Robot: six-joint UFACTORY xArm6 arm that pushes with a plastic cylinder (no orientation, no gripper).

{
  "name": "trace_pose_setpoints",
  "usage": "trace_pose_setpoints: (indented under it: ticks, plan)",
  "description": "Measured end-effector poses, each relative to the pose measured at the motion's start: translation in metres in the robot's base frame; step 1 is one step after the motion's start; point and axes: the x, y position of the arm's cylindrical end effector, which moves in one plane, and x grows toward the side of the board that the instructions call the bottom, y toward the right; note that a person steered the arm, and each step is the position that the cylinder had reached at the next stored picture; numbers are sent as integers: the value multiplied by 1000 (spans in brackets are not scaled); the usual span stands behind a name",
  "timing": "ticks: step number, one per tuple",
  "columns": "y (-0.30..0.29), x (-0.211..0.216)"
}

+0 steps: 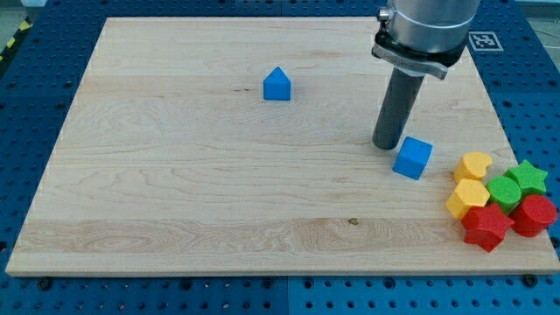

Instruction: Push the blue cube into the yellow blocks

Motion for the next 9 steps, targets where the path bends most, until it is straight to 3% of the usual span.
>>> trace_pose_setpoints:
  ticks: [2,9]
  plan:
    - [0,35]
    - [32,21]
